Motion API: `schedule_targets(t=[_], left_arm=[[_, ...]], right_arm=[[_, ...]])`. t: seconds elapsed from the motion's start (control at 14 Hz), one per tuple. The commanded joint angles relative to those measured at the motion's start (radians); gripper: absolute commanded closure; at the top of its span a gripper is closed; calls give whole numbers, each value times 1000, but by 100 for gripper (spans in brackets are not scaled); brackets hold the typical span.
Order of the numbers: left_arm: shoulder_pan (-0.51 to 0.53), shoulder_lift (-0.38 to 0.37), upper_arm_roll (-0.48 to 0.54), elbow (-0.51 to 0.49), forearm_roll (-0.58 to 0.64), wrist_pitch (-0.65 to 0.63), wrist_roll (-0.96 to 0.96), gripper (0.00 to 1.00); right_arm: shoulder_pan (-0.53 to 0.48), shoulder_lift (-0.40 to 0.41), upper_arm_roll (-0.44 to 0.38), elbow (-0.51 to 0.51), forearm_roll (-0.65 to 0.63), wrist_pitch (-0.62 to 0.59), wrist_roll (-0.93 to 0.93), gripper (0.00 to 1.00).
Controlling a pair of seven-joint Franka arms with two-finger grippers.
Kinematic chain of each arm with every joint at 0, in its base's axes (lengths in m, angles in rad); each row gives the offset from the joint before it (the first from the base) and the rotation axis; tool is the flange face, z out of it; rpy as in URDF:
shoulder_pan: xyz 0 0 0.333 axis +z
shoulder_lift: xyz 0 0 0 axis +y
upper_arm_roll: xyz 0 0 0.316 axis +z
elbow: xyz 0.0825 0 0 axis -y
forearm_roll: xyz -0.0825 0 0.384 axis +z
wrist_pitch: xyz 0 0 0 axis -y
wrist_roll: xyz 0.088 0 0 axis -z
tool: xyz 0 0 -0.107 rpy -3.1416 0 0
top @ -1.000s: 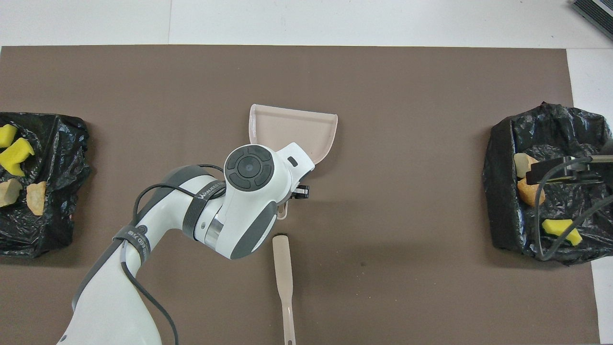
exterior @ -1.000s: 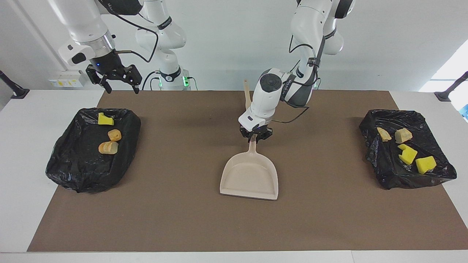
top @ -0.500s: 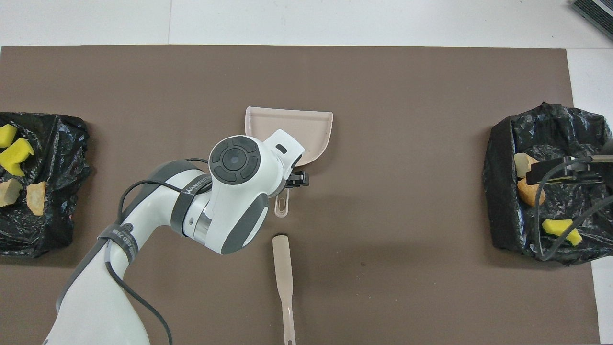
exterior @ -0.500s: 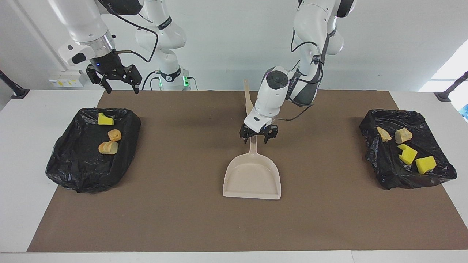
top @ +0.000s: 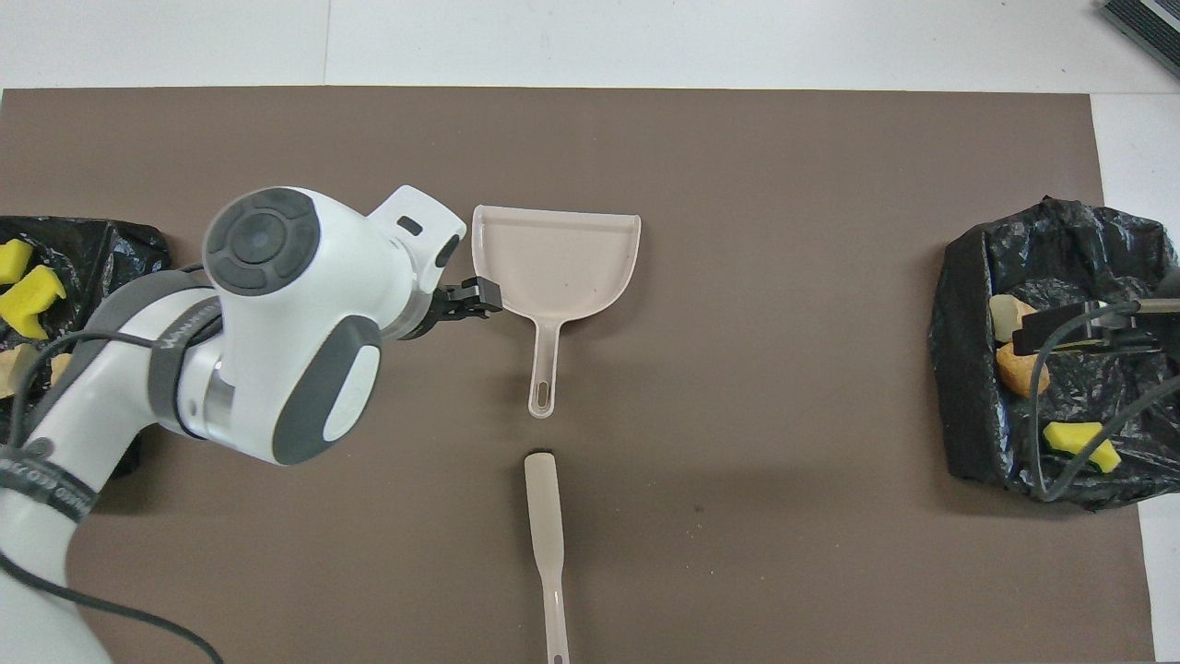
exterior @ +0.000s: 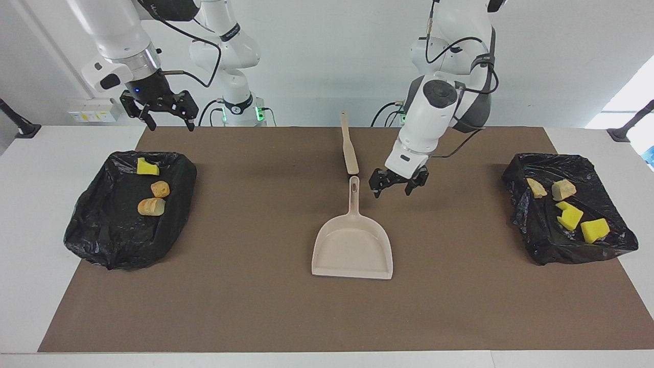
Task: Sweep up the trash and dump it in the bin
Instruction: 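Move the left gripper back toward the black trash bag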
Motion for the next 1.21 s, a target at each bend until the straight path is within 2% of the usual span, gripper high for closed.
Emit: schedule_targets(t=[0.0, 0.36, 0.71, 0.93, 1.14], left_arm=[[79, -82, -6, -24, -11, -114, 116, 0], [191, -120, -6, -28, -11, -223, 289, 0], [306, -151, -5, -31, -11, -240, 400, 0], [363, -188, -5, -30, -8, -245, 492, 0], [403, -202, -5, 4, 6, -267, 573, 0]], right_arm=[[-13, -14, 9, -10, 12, 6, 14, 0], [-13, -14, 9, -11, 12, 6, 14, 0], [-2, -14, 13, -11, -8, 12, 15, 0], [-4, -12, 13, -16, -11, 62, 14, 0], [-8, -11, 13, -14, 10, 62, 18, 0]])
